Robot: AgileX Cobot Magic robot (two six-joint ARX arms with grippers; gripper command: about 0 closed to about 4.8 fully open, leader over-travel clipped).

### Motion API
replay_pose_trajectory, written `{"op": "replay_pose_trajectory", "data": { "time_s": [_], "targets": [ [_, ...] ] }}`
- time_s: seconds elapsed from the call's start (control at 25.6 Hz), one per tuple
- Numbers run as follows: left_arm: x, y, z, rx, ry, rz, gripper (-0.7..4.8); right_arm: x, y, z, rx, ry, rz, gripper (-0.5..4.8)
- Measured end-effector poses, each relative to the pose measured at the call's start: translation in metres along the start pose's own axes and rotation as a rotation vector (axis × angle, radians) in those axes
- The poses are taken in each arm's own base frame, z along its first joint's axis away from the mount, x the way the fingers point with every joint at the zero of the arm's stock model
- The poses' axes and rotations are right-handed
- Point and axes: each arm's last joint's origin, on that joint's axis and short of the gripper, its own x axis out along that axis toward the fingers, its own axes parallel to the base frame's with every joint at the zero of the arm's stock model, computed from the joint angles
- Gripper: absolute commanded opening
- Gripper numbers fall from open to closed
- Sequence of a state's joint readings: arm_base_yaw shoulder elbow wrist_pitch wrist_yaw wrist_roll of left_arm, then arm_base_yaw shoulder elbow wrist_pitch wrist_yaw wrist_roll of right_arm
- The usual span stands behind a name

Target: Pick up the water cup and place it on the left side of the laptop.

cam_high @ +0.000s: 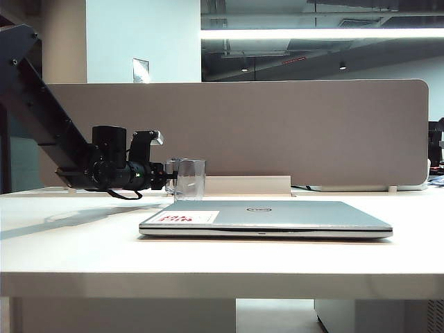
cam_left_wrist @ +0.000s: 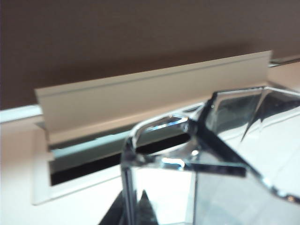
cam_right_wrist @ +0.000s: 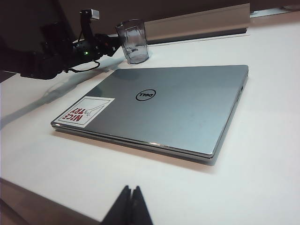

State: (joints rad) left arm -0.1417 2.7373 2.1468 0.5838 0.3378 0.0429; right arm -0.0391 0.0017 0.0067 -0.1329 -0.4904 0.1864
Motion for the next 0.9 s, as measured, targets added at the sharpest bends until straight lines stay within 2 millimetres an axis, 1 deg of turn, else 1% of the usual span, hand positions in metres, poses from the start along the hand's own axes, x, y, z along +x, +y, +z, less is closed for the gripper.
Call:
{"op": "replay_pose_trajectory", "data": {
  "time_s": [0.08, 0.12, 0.16, 0.23, 0.27, 0.31, 0.43, 0.47, 0.51, 0.55, 0.66, 0.7, 0.74, 0.78, 0.9],
  "targets": [
    [0.000, 0.000, 0.000, -0.042, 0.005, -0.016, -0.06, 0.000, 0.000, 0.000, 0.000, 0.000, 0.000, -0.01],
    [-0.001, 0.002, 0.003, -0.097, 0.018, -0.023, -0.06, 0.000, 0.000, 0.000, 0.000, 0.000, 0.000, -0.01],
    [-0.004, 0.006, 0.010, -0.144, 0.048, -0.035, -0.06, 0.000, 0.000, 0.000, 0.000, 0.000, 0.000, -0.01],
    [-0.007, 0.011, 0.023, -0.168, 0.081, -0.035, -0.06, 0.000, 0.000, 0.000, 0.000, 0.000, 0.000, -0.01],
    [-0.009, 0.014, 0.032, -0.173, 0.095, -0.029, -0.06, 0.000, 0.000, 0.000, 0.000, 0.000, 0.000, -0.01],
    [-0.014, 0.018, 0.050, -0.156, 0.119, -0.023, -0.06, 0.000, 0.000, 0.000, 0.000, 0.000, 0.000, -0.01],
    [-0.027, 0.024, 0.086, -0.108, 0.170, -0.014, -0.06, 0.000, 0.000, 0.000, 0.000, 0.000, 0.000, -0.01],
    [-0.032, 0.025, 0.098, -0.094, 0.197, -0.013, -0.06, 0.000, 0.000, 0.000, 0.000, 0.000, 0.000, -0.01],
    [-0.036, 0.026, 0.106, -0.083, 0.218, -0.012, -0.06, 0.000, 0.000, 0.000, 0.000, 0.000, 0.000, -0.01],
    [-0.045, 0.027, 0.121, -0.059, 0.256, -0.013, -0.06, 0.000, 0.000, 0.000, 0.000, 0.000, 0.000, -0.01],
    [-0.058, 0.025, 0.150, -0.022, 0.286, -0.018, -0.06, 0.000, 0.000, 0.000, 0.000, 0.000, 0.000, -0.01],
    [-0.069, 0.023, 0.171, -0.009, 0.297, -0.020, -0.06, 0.000, 0.000, 0.000, 0.000, 0.000, 0.000, -0.01],
    [-0.075, 0.022, 0.183, -0.005, 0.294, -0.018, -0.06, 0.000, 0.000, 0.000, 0.000, 0.000, 0.000, -0.01],
    [-0.086, 0.024, 0.200, 0.004, 0.287, -0.009, -0.06, 0.000, 0.000, 0.000, 0.000, 0.000, 0.000, -0.01],
    [-0.101, 0.028, 0.217, 0.015, 0.283, 0.013, -0.06, 0.000, 0.000, 0.000, 0.000, 0.000, 0.000, -0.01]
  ]
}}
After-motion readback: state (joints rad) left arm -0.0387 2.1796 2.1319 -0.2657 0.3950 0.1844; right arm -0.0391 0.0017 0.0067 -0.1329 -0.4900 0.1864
